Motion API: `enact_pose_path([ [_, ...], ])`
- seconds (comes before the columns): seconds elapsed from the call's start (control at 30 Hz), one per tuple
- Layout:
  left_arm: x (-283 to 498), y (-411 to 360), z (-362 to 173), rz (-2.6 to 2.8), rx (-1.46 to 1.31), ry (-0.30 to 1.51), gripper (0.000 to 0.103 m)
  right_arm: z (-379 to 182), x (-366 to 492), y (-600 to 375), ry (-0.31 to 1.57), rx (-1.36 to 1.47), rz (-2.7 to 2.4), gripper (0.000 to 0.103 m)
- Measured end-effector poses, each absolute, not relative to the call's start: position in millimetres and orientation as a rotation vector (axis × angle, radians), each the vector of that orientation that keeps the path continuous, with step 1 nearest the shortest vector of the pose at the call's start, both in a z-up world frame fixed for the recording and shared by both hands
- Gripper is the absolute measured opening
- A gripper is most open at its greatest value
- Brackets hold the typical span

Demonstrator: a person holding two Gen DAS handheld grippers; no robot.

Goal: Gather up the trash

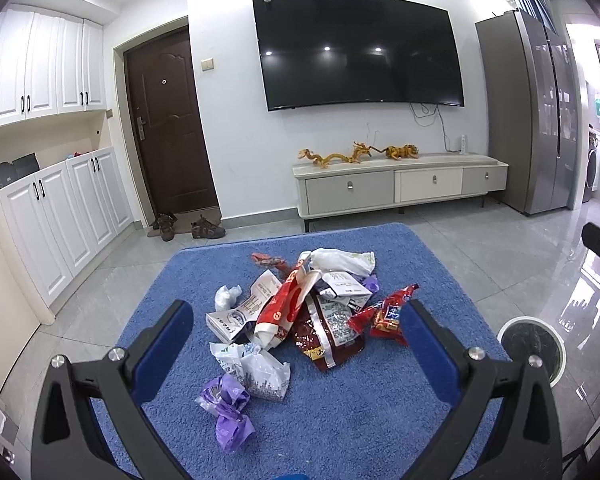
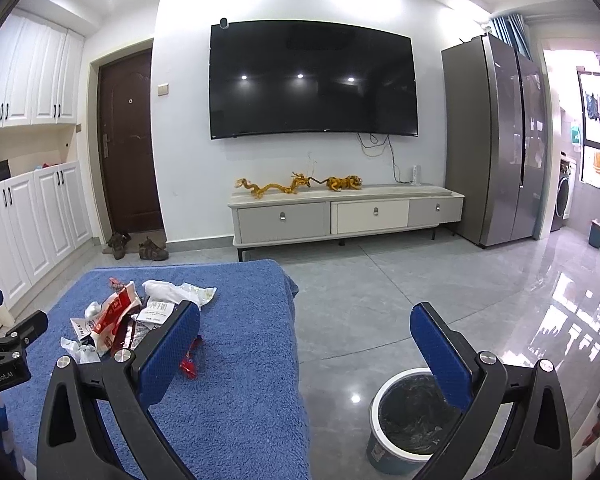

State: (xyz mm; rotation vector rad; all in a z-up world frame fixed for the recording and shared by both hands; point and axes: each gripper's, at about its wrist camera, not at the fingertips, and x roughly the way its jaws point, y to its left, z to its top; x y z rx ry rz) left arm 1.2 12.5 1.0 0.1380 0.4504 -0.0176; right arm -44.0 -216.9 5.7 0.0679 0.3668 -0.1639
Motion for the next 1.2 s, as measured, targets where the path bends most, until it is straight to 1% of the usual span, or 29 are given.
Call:
enact_pose_path([
  [1.2,-5,6,6,-0.074,0.147,0.428,0.103,7,-54,-219,0.394,0.055,-0.184,0.103],
])
